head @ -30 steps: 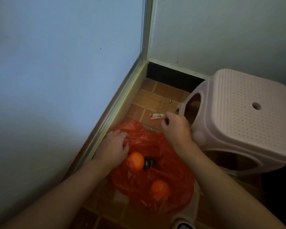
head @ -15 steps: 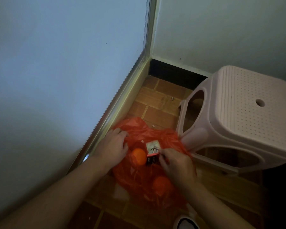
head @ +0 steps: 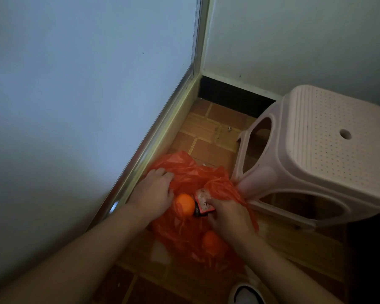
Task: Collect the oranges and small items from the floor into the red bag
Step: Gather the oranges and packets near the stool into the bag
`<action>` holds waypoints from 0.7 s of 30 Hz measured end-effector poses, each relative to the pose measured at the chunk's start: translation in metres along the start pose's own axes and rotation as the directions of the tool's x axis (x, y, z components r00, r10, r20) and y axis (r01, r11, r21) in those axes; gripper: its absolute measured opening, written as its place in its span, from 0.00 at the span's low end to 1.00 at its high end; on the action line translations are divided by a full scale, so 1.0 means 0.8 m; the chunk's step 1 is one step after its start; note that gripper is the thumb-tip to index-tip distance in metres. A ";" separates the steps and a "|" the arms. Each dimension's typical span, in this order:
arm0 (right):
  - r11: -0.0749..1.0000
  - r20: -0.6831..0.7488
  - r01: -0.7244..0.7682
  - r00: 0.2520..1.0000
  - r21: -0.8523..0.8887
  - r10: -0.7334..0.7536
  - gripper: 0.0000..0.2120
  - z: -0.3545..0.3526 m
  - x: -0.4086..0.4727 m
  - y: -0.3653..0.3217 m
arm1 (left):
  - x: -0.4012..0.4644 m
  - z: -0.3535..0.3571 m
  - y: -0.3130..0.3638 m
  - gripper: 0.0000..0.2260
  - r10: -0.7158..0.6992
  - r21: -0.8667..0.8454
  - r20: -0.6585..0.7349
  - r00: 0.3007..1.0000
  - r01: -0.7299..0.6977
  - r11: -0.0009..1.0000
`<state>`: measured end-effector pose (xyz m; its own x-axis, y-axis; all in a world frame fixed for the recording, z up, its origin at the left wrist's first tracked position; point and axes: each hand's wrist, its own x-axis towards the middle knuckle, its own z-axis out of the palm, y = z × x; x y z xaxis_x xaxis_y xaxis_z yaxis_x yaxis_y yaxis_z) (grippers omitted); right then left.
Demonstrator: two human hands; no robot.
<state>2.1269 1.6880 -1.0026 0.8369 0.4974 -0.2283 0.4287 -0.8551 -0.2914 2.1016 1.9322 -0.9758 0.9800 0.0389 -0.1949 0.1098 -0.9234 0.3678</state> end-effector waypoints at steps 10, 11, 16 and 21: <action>0.989 -0.235 0.110 0.963 -0.097 -0.130 0.24 -0.011 0.008 0.006 | -0.009 -0.004 0.005 0.29 -0.071 0.250 0.148 0.986 0.032 0.968; 0.991 -0.227 0.092 0.967 -0.100 -0.113 0.26 -0.013 0.012 0.003 | -0.010 -0.005 0.010 0.30 -0.122 0.291 0.160 0.980 0.071 0.954; 0.981 -0.104 0.007 0.994 -0.192 -0.027 0.38 -0.010 0.040 -0.011 | -0.013 0.003 0.023 0.25 -0.392 0.481 0.188 0.901 0.263 0.836; 0.965 -0.045 -0.003 0.999 -0.263 -0.009 0.33 0.001 0.061 -0.013 | -0.018 0.022 0.011 0.21 -0.510 0.479 0.280 0.813 0.343 0.808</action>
<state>2.1630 1.7216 -1.0112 0.8475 0.4979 -0.1839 0.5003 -0.8651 -0.0366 2.0858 1.9167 -0.9857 0.6946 0.3959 -0.6006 0.3452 -0.9160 -0.2045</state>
